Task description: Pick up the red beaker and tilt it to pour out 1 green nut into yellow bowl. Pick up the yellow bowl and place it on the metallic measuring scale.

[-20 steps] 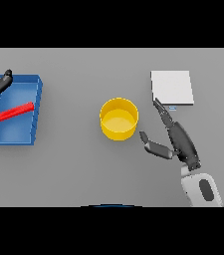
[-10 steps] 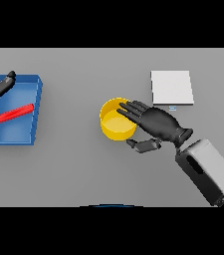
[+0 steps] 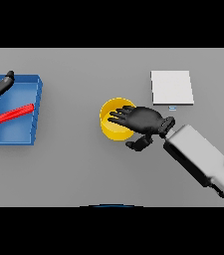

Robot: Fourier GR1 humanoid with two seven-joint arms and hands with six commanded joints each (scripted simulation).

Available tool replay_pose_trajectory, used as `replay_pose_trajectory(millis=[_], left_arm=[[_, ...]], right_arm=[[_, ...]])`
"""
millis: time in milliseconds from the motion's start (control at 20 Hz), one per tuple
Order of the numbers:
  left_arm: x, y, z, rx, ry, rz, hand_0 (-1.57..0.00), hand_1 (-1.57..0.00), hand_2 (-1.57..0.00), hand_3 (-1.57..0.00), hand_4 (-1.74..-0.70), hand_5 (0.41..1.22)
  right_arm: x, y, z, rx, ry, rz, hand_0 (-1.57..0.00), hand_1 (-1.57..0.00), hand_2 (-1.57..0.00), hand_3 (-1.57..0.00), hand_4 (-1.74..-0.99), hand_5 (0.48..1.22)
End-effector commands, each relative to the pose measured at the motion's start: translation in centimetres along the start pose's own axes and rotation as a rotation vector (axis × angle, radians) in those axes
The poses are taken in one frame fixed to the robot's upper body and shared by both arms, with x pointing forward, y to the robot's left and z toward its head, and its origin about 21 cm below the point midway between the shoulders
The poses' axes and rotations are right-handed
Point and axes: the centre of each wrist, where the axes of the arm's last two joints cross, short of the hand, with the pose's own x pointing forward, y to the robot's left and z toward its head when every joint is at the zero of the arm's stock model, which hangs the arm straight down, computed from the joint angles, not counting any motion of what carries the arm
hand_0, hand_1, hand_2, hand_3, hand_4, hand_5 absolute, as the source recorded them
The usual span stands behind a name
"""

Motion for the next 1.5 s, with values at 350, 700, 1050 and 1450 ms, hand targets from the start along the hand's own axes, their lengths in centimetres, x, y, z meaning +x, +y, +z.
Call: replay_pose_trajectory(millis=[350,700,1050,1450], left_arm=[[-0.3,0.5,0.2,0.008,0.002,0.001,0.0,0.0,0.0,0.0,-0.72,0.686],[-0.8,0.9,0.6,0.012,-0.011,0.009,0.0,0.0,0.0,0.0,-0.71,0.691],[-0.7,0.7,0.4,0.017,-0.012,0.016,0.0,0.0,0.0,0.0,-0.73,0.699],[-0.6,1.0,0.4,0.006,-0.019,0.002,0.0,0.0,0.0,0.0,-0.72,0.694]], right_arm=[[0.0,-0.7,-2.4,0.142,0.004,0.057,0.0,0.0,0.0,0.0,-1.281,0.74],[0.2,-0.4,-3.1,0.168,0.029,0.004,-0.29,-0.24,-0.18,-0.17,-1.387,0.873],[0.1,-0.4,-3.0,0.152,-0.004,0.024,-1.3,-1.28,-1.16,-0.94,-1.64,1.148],[-0.5,-0.8,-2.4,0.105,-0.001,0.009,-1.53,-1.52,-1.32,-1.31,-1.724,1.209]])
